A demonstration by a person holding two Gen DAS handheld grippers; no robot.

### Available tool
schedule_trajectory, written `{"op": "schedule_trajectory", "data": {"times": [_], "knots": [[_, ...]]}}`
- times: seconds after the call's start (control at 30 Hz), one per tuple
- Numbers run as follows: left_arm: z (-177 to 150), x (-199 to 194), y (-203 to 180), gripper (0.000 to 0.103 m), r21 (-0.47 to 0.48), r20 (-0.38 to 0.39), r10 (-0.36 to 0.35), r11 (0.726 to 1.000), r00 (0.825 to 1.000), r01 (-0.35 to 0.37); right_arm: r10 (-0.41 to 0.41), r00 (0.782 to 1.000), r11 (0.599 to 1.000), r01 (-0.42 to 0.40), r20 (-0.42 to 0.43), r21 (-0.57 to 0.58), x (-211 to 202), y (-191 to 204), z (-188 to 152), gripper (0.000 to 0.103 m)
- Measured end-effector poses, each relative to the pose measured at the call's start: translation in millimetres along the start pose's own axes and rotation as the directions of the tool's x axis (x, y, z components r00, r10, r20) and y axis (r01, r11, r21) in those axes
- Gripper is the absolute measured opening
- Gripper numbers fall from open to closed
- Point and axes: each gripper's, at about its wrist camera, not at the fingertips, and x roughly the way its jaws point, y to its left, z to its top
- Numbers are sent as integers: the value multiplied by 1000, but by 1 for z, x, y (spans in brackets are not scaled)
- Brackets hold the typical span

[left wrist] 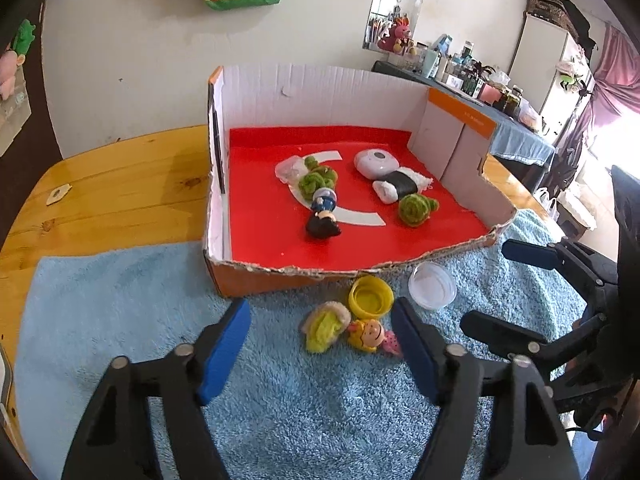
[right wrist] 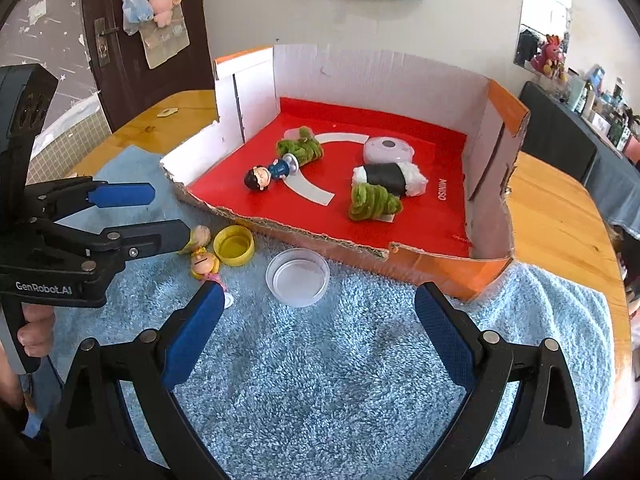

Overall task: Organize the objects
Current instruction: 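Withdraw both open grippers out of the box over the towel, then grasp the yellow-green yarn doll with the left gripper while the right grasps the clear round lid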

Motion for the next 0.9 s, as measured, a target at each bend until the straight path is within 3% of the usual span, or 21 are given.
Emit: {"op": "schedule_trajectory", "data": {"times": [0.13,0.43,0.77,0.9], "knots": [[-2,4,0,62,13,-11,-2,1000,1000,2,10,1000,1000,-10,-19,2,7,1,1,82],[-5,11,1,49,32,-31,-6,999,999,7,29,997,1000,-29,-64,0,26,3,3,66],[-6,16,2,43,35,-40,-10,999,999,12,32,995,999,-32,-95,-6,38,6,4,62],[-5,17,7,33,22,-45,-12,1000,999,13,29,995,1000,-29,-97,-2,40,4,6,60]]}}
